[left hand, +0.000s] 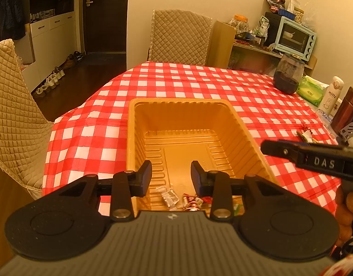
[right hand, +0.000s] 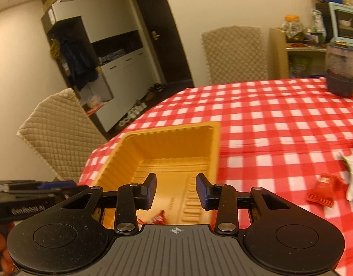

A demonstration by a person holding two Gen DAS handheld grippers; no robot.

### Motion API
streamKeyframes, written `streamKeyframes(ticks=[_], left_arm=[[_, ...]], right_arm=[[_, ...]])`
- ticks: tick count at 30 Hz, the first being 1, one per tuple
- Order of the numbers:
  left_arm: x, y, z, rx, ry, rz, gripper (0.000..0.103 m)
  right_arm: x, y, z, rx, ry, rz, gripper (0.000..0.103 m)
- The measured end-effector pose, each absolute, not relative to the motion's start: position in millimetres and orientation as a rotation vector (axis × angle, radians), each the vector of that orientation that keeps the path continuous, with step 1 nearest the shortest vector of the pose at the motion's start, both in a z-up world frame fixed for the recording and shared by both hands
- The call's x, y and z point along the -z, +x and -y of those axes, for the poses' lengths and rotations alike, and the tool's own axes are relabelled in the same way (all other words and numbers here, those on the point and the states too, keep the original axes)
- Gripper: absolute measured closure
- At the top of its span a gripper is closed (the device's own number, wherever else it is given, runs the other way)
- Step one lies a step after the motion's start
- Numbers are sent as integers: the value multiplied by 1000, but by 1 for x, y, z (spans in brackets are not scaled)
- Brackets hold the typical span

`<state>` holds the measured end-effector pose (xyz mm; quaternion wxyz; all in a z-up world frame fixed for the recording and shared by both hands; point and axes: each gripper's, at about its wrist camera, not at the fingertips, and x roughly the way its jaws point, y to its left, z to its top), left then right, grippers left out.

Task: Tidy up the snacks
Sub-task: 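Move both open tools back toward the snack pile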

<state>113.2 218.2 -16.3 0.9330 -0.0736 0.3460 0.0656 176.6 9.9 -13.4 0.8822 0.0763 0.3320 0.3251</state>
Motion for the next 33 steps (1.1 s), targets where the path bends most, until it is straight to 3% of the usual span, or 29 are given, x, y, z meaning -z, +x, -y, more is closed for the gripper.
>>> streamKeyframes(ticks=[19, 33], left_arm=[[-19, 112, -124, 32, -130, -662, 66], [-15, 120, -49, 145, -116, -690, 59]], right_arm=[[-15, 120, 106, -414, 218, -676, 59], [-16, 102, 195, -195, 225, -698, 57]])
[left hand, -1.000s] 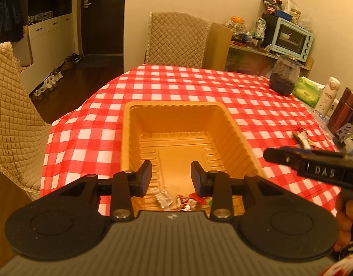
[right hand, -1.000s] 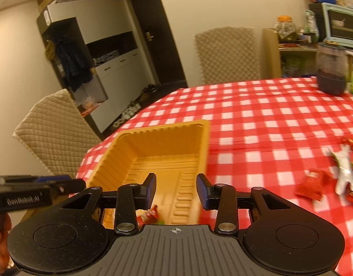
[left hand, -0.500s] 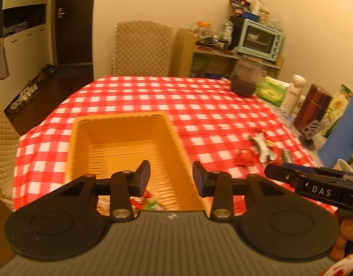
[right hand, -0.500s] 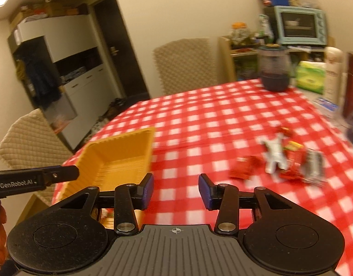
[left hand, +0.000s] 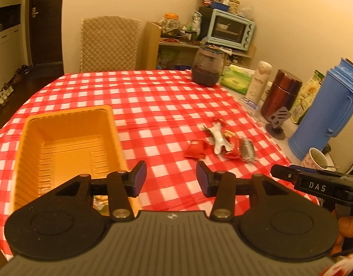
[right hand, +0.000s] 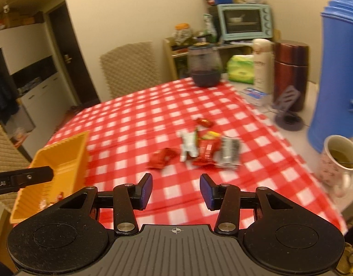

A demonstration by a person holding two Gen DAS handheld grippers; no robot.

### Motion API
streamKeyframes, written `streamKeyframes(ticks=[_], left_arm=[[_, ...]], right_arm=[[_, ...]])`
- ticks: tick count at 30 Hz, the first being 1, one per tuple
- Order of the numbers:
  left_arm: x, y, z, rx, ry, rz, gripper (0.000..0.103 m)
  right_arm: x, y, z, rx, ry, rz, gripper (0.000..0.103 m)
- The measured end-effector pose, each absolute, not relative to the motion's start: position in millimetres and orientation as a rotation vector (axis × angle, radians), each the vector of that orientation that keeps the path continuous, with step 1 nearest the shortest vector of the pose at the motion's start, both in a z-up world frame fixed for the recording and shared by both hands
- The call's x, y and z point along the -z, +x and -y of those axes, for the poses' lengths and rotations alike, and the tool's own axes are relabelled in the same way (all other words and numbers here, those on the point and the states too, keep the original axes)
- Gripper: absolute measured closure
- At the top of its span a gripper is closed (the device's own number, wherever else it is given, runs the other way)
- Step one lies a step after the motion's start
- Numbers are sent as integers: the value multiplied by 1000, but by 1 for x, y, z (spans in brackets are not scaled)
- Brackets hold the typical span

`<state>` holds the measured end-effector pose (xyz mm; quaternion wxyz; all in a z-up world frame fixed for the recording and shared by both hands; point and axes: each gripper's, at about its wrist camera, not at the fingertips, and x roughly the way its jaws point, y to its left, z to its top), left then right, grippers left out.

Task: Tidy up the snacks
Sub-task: 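Move both open tools back toward the snack pile, then grasp a red packet with the left tool while the right tool grasps the clear seaweed packet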

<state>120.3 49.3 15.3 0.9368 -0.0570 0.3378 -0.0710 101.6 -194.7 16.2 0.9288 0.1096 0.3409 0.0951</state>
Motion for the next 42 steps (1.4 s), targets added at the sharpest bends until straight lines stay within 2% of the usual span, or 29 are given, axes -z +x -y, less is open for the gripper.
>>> streamKeyframes(ticks=[20, 42], left_arm=[[7, 161, -4, 201, -71, -739, 47], [71, 267, 30, 185, -32, -800, 42]], right_arm=[[15, 136, 238, -98, 261, -737, 49], [87, 257, 247, -74, 292, -826, 47]])
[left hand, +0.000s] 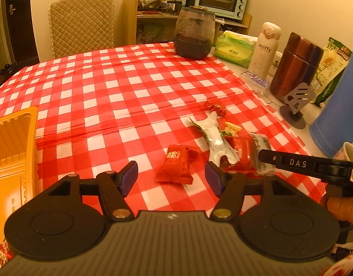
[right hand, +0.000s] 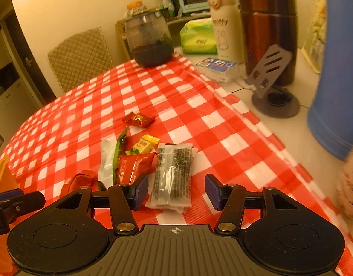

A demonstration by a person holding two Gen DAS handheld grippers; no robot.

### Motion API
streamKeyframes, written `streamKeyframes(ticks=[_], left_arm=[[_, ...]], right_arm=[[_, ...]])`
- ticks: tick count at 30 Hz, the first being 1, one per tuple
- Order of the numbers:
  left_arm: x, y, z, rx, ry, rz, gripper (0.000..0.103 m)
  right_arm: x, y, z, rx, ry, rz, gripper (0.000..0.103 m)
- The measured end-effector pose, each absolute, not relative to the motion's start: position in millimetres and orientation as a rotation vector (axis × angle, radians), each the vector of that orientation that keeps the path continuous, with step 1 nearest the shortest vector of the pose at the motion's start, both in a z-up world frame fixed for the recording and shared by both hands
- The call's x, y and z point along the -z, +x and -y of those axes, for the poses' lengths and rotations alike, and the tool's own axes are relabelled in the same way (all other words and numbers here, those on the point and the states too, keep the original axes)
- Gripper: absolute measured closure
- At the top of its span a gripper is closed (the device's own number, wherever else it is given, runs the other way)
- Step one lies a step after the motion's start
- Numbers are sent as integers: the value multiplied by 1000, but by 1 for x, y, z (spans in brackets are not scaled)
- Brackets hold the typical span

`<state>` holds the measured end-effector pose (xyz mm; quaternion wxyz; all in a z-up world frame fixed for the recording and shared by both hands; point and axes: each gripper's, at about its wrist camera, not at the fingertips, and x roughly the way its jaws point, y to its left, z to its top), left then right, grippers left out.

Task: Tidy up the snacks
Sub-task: 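Grasp a red packet with the left tool while the right tool grasps the clear seaweed packet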

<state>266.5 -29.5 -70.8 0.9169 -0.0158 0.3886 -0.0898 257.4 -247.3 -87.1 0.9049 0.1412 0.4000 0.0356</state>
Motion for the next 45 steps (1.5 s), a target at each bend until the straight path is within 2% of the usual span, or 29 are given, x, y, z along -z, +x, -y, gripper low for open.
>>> streamKeyframes(ticks=[7, 9, 10, 16, 19, 26, 30, 45], left_arm=[[86, 284, 35, 186, -12, -819, 42], [92, 288, 38, 186, 0, -825, 42], [95, 291, 39, 188, 4, -829, 42], [110, 308, 47, 203, 25, -848, 42], [116, 315, 50, 211, 30, -856, 49], [119, 313, 56, 208, 66, -851, 74], [117, 301, 56, 197, 53, -849, 78], [81, 214, 30, 135, -51, -802, 79]], right_arm=[[97, 272, 235, -74, 196, -849, 48], [98, 271, 232, -69, 163, -848, 54], [97, 270, 231, -72, 152, -849, 64], [96, 259, 238, -56, 186, -852, 65], [95, 258, 240, -55, 207, -853, 65], [91, 256, 243, -38, 225, -838, 65], [87, 252, 244, -28, 232, -817, 65], [56, 181, 220, -66, 307, -739, 65]])
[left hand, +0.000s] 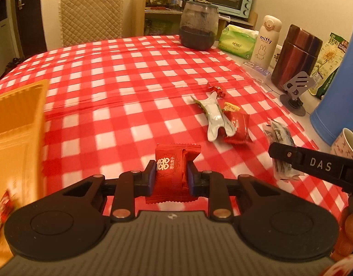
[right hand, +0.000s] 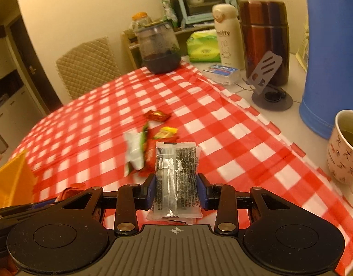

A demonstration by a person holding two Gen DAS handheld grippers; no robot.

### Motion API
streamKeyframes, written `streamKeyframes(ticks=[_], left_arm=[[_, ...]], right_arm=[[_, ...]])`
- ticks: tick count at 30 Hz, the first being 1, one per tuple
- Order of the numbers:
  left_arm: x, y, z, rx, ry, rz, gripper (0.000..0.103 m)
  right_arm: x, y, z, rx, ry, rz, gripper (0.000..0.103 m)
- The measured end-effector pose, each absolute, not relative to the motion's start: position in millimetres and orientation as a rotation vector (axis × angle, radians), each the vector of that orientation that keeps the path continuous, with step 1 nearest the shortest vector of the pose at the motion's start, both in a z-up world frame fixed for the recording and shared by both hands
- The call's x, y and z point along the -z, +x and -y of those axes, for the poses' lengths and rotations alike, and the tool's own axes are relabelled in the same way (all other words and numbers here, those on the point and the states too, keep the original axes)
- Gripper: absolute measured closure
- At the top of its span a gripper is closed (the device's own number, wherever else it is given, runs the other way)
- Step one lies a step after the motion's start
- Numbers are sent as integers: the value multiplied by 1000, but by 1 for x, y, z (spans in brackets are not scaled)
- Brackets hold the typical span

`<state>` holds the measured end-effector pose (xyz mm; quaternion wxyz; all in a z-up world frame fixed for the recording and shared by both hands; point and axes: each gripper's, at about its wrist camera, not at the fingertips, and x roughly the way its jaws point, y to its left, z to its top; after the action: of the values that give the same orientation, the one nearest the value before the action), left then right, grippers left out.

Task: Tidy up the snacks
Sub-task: 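Grasp a red packet with the left tool while the right tool grasps the clear seaweed packet, then carry the red packet and seaweed packet over the orange tray with both tools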

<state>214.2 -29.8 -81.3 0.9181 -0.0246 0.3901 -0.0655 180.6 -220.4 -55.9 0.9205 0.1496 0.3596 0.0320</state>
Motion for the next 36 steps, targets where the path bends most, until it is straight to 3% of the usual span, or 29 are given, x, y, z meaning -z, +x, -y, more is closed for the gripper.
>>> streamKeyframes(ticks=[36], left_arm=[[4, 45, -45, -16, -140, -701, 79]], right_arm=[[-6, 54, 139, -271, 156, -730, 65]])
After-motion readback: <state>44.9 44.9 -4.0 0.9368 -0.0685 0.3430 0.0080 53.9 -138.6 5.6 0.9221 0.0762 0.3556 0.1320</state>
